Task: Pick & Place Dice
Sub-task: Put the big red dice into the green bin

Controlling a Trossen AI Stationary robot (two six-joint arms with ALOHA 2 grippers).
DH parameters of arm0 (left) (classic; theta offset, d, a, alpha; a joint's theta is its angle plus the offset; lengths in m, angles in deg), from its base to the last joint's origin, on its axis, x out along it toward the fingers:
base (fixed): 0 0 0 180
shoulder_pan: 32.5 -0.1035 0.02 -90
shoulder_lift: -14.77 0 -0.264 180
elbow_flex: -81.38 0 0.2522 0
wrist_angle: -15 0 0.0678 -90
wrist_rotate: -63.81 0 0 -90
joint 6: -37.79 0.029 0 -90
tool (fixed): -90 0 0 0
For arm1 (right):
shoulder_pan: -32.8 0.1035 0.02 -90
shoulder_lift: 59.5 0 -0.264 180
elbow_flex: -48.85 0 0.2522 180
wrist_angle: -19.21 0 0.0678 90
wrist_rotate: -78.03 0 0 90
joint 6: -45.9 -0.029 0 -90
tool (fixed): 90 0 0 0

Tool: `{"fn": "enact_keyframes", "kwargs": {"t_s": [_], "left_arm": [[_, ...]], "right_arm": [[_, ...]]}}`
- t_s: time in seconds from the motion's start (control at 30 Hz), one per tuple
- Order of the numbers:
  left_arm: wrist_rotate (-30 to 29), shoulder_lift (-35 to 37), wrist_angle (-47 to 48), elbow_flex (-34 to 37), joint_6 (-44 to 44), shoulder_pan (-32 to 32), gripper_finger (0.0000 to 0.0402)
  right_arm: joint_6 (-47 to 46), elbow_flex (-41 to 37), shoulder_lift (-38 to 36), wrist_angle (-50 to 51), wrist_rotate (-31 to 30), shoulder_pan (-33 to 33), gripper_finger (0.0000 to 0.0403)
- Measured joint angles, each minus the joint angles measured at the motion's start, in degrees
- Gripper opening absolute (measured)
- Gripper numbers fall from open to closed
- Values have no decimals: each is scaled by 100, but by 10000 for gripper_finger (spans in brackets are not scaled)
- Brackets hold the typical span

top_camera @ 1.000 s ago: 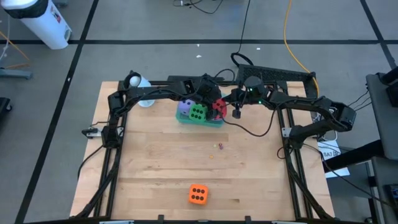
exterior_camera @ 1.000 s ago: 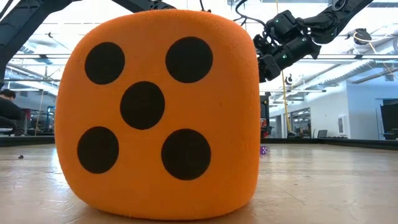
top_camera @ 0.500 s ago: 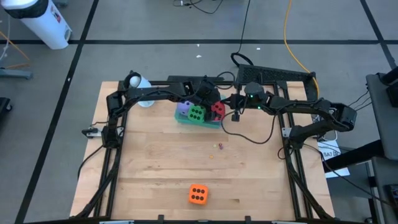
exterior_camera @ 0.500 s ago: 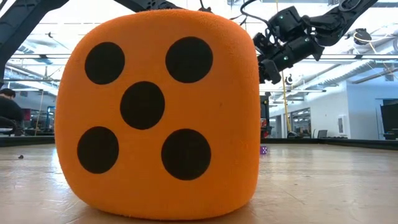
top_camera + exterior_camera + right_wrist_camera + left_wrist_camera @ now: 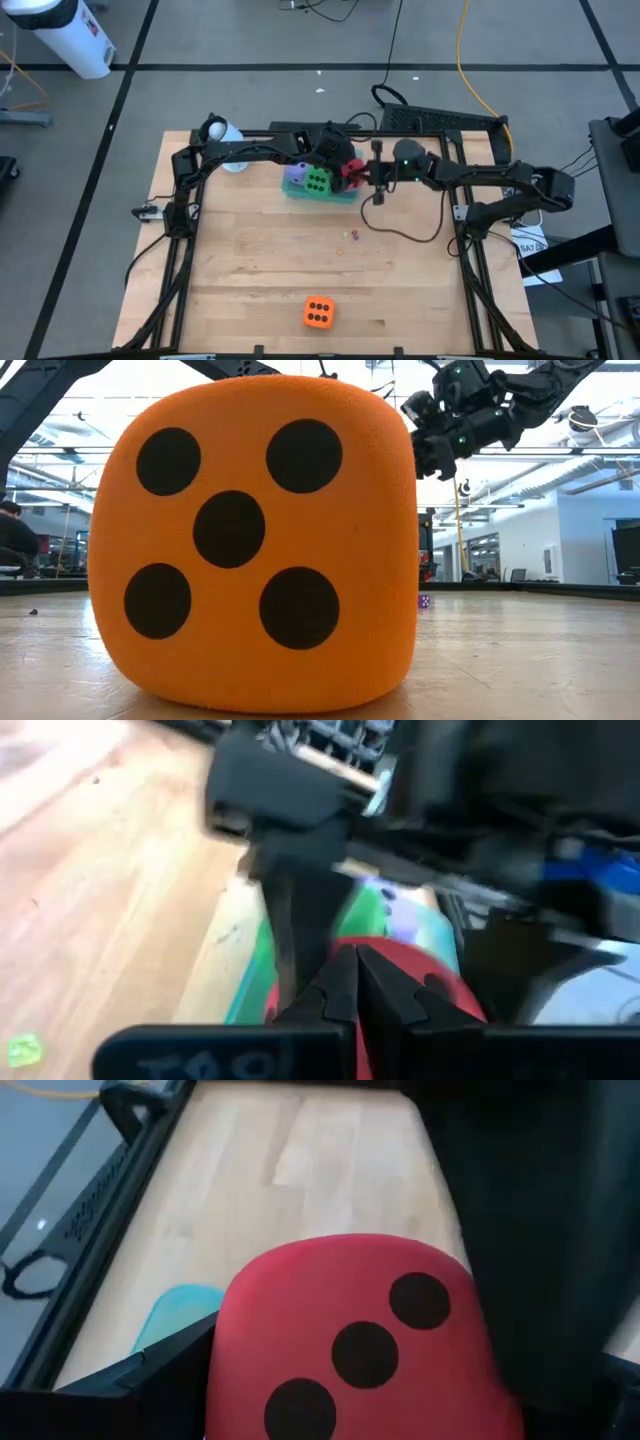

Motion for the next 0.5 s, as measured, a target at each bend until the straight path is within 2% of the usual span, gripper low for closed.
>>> {"fn": "enact_keyframes", "kwargs": {"t_s": [0.13, 0.3, 0.5], "left_arm": [[115, -4, 14, 6, 37, 11, 399], [83, -11, -19, 7, -3, 35, 399], [105, -11, -17, 7, -12, 74, 399]], "right_arm": [[69, 11, -152, 90, -159, 222, 0], [132, 11, -157, 432, -445, 197, 0], [140, 11, -157, 552, -317, 13, 0]]}}
